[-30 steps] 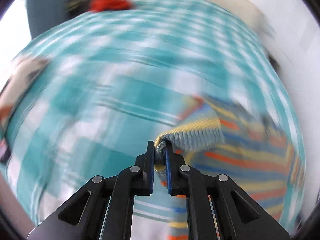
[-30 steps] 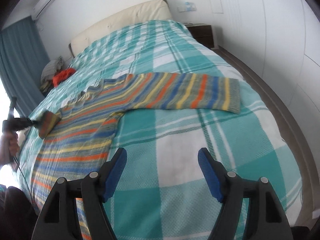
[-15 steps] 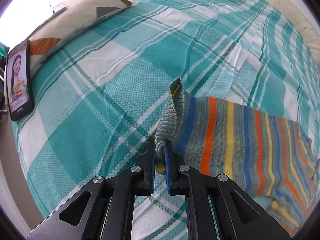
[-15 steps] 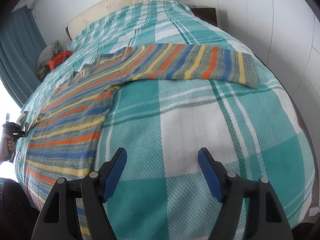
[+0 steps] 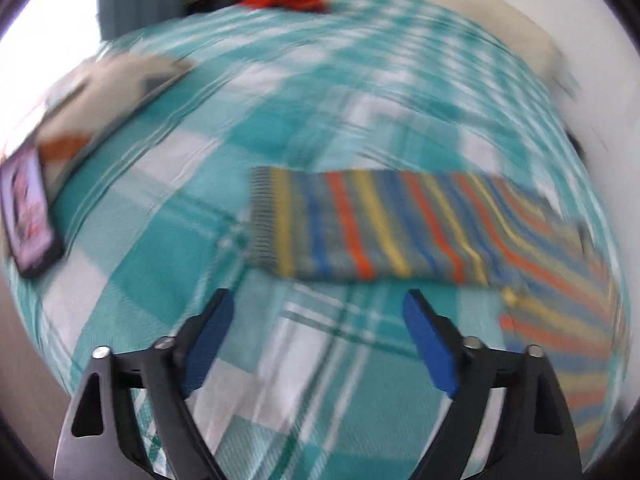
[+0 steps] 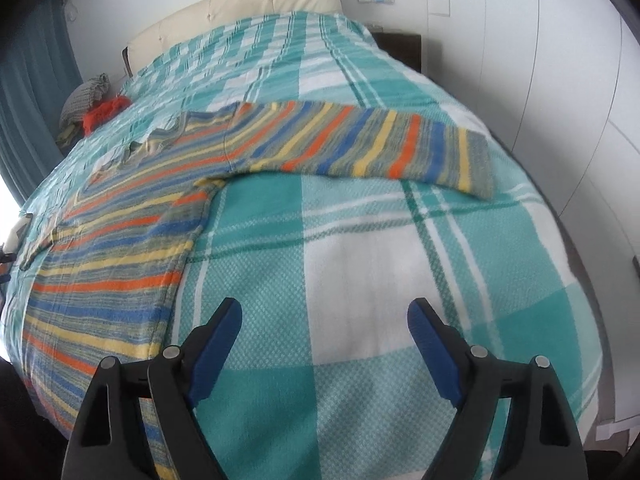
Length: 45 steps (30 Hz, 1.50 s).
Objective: Fold small clothes
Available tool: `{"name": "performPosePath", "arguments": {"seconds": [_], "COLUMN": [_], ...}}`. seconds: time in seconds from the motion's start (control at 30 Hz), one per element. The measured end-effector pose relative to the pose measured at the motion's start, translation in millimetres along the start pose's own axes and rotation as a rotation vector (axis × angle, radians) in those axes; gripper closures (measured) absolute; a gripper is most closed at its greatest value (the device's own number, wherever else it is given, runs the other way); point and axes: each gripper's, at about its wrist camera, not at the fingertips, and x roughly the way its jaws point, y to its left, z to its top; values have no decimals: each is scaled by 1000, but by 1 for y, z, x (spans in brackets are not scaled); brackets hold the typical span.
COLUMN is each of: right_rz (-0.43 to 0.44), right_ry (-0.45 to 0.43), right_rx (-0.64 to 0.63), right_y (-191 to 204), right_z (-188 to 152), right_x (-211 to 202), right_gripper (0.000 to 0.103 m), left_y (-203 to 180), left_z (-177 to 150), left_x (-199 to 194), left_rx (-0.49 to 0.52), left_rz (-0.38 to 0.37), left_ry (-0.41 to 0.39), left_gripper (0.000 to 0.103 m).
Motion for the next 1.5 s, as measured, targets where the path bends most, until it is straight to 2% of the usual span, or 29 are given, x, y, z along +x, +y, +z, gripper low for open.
{"name": "performPosePath", "arguments": {"seconds": [0.1, 0.23, 0.3, 0.33, 0.37, 0.4, 0.43, 0.5, 0.6, 0.83, 1.5], "right_rz": [-34, -75, -96, -106, -114, -119, -123, -129, -129, -116, -150], "right_ry": [-33, -25, -5, 12, 26, 27, 24, 19, 9, -26, -41], "right_rx": [-24, -19, -16, -17, -18, -17, -18, -21, -17, -5, -20], "right_y": [5, 7, 6, 5, 5, 5, 5, 5, 4, 2, 7], "right_z": [3, 6, 5, 4, 2, 0, 0, -2, -6, -10, -9], "right_x": [-1, 12, 20, 25, 30, 32, 33, 37, 42, 46, 51], "right_gripper": [17, 15, 15, 14, 13, 10, 5, 1, 0, 0, 0], "left_y": [-44, -79, -91, -93, -91, -86, -81, -83, -87, -83, -83], "left_z": [-8, -4, -7, -12, -18, -24, -27, -28, -30, -29, -29], "left_x": [-2, 26, 61, 75, 85, 82, 77, 75, 74, 77, 77], "left_rx": [230, 350, 427, 454, 473, 465, 455, 461, 470, 463, 463], "left_rz": [-70, -146, -90, -55, -73, -107, -118, -116, -101, -108, -109], "left_ry": [-45, -45, 30, 60, 45, -42, -59, -60, -69, -64, -65], "left_gripper": [13, 12, 2, 0, 0, 0, 0, 0, 0, 0, 0]}}
